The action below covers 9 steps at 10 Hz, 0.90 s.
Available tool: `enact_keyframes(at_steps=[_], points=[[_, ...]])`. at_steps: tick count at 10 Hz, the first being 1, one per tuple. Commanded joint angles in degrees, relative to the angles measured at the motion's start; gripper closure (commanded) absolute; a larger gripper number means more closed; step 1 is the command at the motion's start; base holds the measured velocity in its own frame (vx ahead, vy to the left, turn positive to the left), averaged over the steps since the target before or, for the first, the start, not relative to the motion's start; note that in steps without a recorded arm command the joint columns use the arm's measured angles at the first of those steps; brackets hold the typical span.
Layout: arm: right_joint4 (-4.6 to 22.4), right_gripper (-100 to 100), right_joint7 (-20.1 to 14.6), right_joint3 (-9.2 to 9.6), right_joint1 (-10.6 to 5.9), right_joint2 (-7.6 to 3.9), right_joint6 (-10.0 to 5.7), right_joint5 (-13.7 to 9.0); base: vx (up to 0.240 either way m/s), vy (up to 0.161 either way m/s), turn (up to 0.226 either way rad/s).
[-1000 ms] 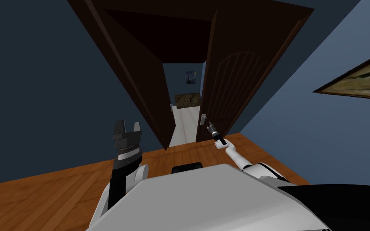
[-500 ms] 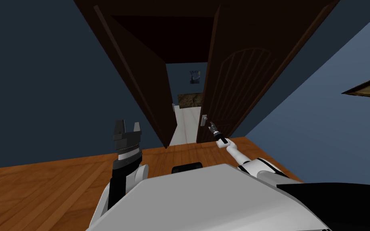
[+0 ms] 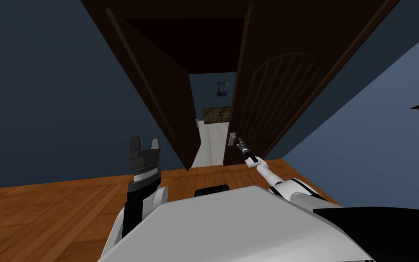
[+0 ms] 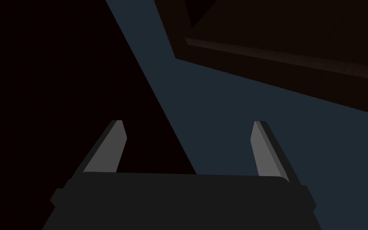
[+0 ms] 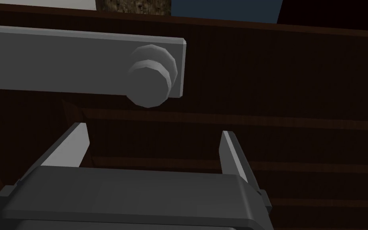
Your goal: Push the door open
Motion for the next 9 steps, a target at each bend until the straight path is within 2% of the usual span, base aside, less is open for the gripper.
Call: enact_keyframes(at_steps=[1, 5, 6, 7, 9], points=[[0.36, -100, 0.31, -0.36, -0.28, 0.3, 0.07, -0.02, 0.208, -0.006, 0.045], [1.13, -100, 0.91, -1.09, -0.82, 0.91, 0.2, -0.07, 0.188, -0.039, 0.035], [0.98, -100, 0.83, -1.01, -0.73, 0.83, 0.19, -0.06, 0.078, -0.009, 0.006], [0.98, 100, 0.83, -1.01, -0.73, 0.83, 0.19, -0.06, -0.01, -0.001, -0.003], [0.98, 100, 0.83, -1.01, -0.73, 0.83, 0.19, -0.06, -0.018, -0.001, 0.01]])
